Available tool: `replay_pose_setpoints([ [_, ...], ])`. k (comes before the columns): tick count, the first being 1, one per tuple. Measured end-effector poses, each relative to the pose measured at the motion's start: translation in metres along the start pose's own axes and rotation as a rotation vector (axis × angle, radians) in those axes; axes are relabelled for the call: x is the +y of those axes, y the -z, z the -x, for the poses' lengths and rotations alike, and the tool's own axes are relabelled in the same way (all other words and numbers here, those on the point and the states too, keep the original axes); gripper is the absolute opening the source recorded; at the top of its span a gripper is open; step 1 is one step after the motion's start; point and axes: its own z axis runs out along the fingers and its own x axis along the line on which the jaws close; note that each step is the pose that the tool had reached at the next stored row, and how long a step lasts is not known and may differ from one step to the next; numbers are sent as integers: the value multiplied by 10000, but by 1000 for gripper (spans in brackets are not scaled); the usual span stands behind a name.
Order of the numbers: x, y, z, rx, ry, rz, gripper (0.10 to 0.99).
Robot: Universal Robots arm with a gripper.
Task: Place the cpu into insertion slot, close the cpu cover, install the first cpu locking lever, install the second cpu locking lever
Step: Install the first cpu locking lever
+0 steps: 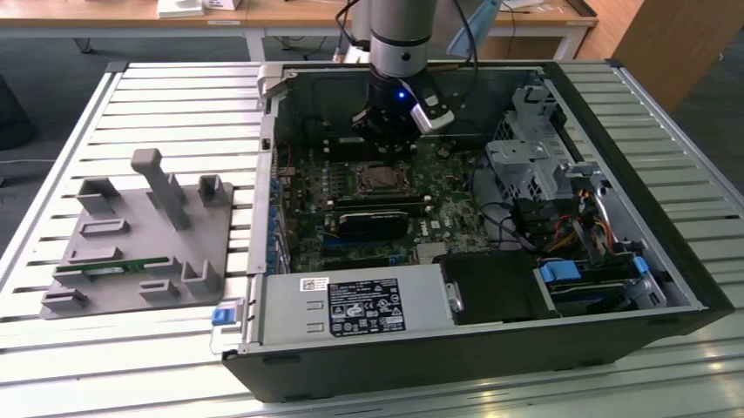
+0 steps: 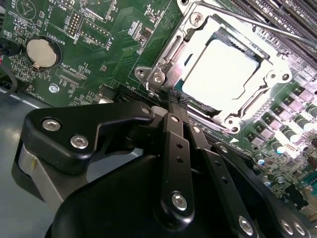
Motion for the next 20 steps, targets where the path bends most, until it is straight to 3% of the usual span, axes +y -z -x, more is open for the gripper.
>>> replay_pose_setpoints([
  [5, 0, 8, -3, 10, 9, 173, 106],
  [10, 18, 21, 6, -15, 14, 235, 106],
  [16, 22, 130, 8, -14, 14, 212, 106],
  [20, 23, 160, 9, -13, 16, 104, 106],
])
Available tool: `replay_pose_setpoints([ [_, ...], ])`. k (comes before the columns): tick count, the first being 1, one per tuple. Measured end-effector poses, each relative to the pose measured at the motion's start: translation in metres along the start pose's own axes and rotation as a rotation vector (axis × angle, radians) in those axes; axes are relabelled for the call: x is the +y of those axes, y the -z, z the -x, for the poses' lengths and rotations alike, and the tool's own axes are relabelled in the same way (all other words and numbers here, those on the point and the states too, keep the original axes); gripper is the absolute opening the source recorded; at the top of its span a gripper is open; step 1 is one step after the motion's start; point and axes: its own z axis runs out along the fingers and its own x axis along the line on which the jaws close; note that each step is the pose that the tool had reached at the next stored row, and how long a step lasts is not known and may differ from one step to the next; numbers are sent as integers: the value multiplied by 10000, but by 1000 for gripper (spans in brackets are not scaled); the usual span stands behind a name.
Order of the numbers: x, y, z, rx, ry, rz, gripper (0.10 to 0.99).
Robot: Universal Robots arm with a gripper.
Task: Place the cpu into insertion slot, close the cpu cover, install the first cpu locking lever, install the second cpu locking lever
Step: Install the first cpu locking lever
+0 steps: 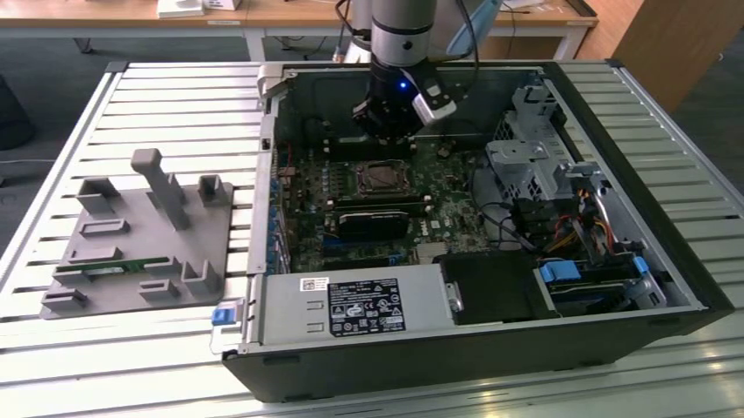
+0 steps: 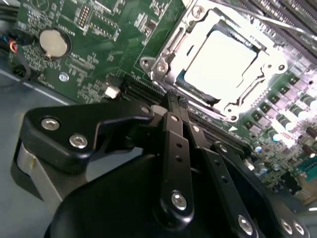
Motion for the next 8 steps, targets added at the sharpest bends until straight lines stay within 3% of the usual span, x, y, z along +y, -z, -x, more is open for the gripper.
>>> replay_pose_setpoints([
  [2, -2, 1, 0, 2, 2, -46, 106],
  [8, -18, 1, -1, 2, 1, -47, 106],
])
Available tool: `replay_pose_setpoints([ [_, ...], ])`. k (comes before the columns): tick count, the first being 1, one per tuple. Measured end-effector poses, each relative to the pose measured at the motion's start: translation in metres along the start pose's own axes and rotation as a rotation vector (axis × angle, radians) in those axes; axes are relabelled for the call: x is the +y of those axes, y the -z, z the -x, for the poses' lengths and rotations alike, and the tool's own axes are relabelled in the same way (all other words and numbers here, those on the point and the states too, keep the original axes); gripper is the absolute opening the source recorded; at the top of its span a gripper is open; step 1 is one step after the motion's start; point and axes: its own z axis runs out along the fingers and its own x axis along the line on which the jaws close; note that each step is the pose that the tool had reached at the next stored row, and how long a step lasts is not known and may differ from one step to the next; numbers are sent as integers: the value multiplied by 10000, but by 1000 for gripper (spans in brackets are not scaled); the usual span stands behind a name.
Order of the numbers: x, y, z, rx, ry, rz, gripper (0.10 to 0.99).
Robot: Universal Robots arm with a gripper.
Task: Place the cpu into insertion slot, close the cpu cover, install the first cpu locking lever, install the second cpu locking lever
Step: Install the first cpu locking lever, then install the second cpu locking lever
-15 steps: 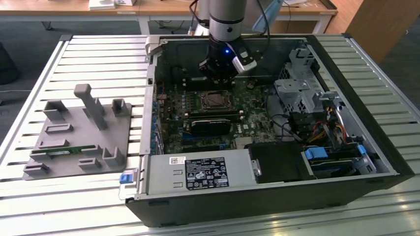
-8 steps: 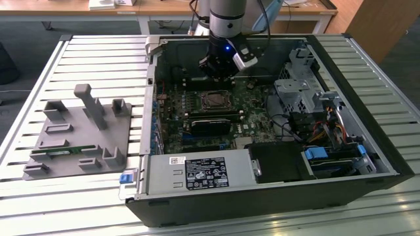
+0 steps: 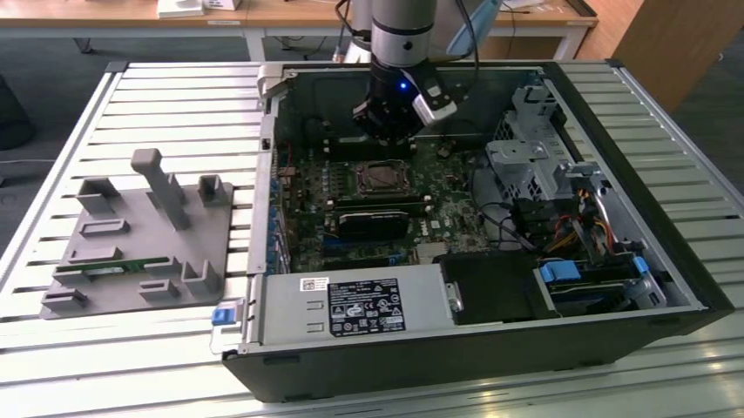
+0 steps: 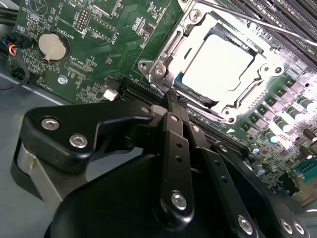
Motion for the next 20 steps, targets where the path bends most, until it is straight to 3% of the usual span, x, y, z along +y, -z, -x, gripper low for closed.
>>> replay_pose_setpoints([
  [20, -47, 1, -1, 1, 0, 0, 106],
])
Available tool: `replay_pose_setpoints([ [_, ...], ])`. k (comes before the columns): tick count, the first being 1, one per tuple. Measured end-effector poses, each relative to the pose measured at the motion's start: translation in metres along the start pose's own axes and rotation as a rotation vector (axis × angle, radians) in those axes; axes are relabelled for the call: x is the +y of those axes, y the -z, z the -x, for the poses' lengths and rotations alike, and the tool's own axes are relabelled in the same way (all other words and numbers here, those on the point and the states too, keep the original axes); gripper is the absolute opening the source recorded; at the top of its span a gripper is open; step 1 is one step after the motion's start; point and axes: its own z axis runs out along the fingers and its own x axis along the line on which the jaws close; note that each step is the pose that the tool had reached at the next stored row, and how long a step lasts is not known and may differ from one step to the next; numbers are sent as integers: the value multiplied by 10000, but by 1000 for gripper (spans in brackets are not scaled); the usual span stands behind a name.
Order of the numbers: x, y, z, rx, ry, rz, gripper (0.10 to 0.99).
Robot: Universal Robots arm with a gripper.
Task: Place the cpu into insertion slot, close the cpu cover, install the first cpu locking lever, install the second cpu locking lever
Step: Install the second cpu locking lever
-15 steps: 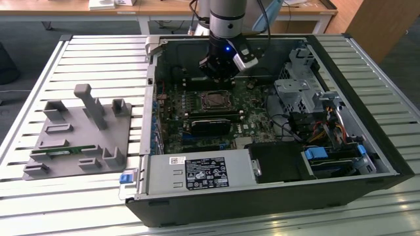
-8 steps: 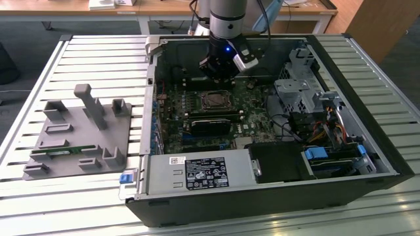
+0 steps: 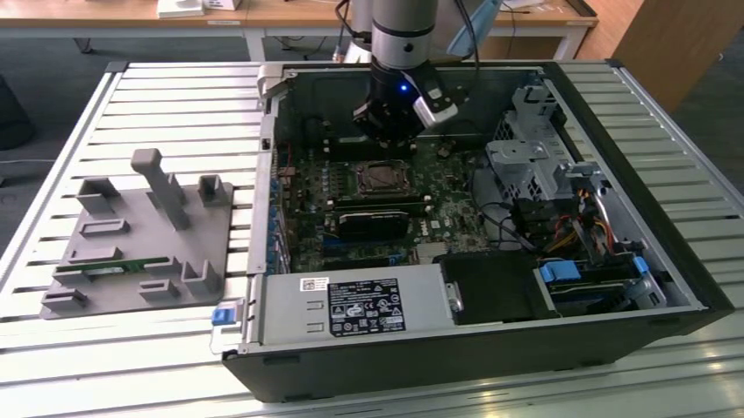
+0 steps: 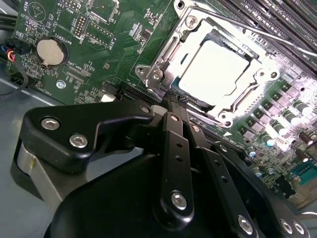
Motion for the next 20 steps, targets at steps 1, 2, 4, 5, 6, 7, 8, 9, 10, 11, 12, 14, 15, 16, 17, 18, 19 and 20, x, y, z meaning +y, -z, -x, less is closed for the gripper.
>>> replay_pose_setpoints([
  [1, -3, 0, 0, 0, 1, 0, 106],
  [2, -5, 0, 0, -1, 1, 0, 106],
  [4, -9, -1, 0, -1, 0, 1, 106],
  [5, -12, 0, 0, -1, 0, 1, 106],
  [6, -15, 0, 0, 0, 1, -1, 106],
  [7, -20, 0, 0, 1, 1, -1, 106],
  [8, -24, 0, 0, 0, 0, 0, 106],
  [9, -28, 0, 0, 0, 0, 0, 106],
  [10, -33, 0, -1, 0, 0, 0, 106],
  [11, -38, 0, -1, 0, 0, 0, 106],
  [12, -44, 0, -1, -1, 1, 1, 106],
  [14, -55, 0, -1, 0, 0, 1, 106],
  [15, -60, 0, -1, -1, 0, 1, 106],
  [16, -62, 0, -1, -1, -1, 2, 106],
  [17, -64, 3, -1, 1, -1, -2, 106],
  [18, -64, 10, -1, 1, -1, -2, 106],
  [19, -64, 25, -1, 0, -1, 0, 106],
  [20, -64, 47, 0, 0, 0, -1, 106],
])
